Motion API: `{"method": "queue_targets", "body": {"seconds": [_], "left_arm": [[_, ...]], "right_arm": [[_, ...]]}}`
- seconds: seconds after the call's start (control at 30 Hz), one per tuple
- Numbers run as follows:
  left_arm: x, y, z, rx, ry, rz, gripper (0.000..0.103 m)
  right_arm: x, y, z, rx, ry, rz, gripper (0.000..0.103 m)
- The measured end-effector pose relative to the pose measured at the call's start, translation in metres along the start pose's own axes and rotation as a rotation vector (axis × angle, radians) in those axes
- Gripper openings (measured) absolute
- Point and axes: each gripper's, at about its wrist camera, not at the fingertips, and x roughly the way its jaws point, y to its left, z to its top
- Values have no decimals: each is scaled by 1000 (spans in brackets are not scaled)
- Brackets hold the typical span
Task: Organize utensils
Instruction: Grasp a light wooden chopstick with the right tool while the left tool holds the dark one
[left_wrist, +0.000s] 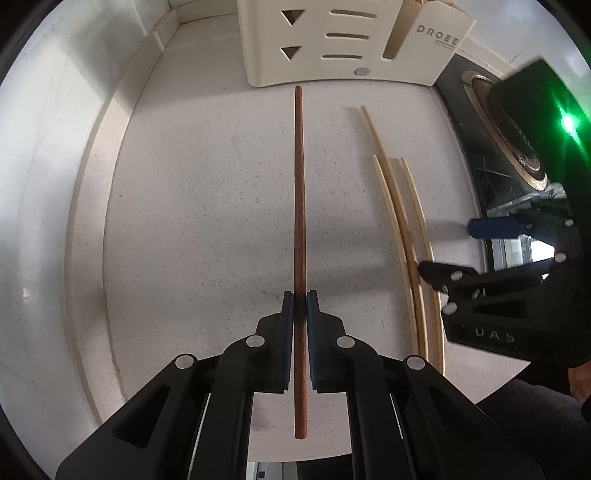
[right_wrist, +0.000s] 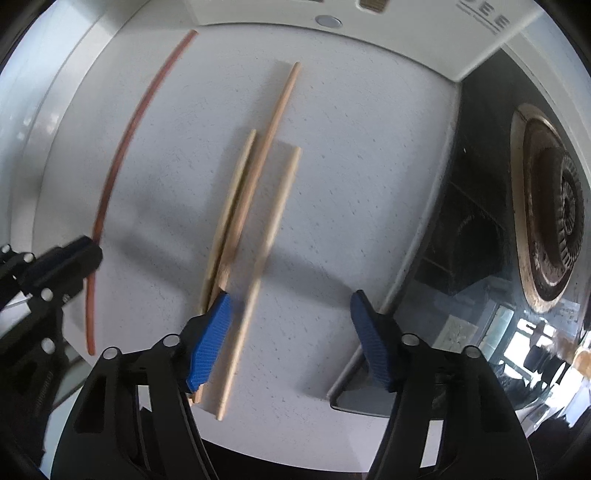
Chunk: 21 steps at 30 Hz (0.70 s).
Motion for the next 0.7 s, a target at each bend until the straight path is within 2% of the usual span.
{"method": "queue_targets", "body": {"seconds": [0.1, 0.17, 0.23, 0.4, 0.53, 0.7], "left_arm": [[1, -1, -1, 1, 4, 3, 7], [2, 0, 0, -4, 6, 7, 7], [3, 1, 0, -7, 9, 9, 7], [3, -1, 0, -7, 12, 13, 7], [0, 1, -1, -47, -11, 24, 6], [-5, 4, -4, -83, -27, 34, 6]], "right_arm": [[-2, 2, -1, -16, -6, -13, 46], [-3, 0, -2, -21, -10, -11, 33], [-4, -5, -1, 11, -14, 15, 10], [-6, -13, -1, 28, -20, 49, 8], [-6, -18, -2, 59, -6, 122, 5], [-17, -16, -7, 16, -55, 139, 5]]}}
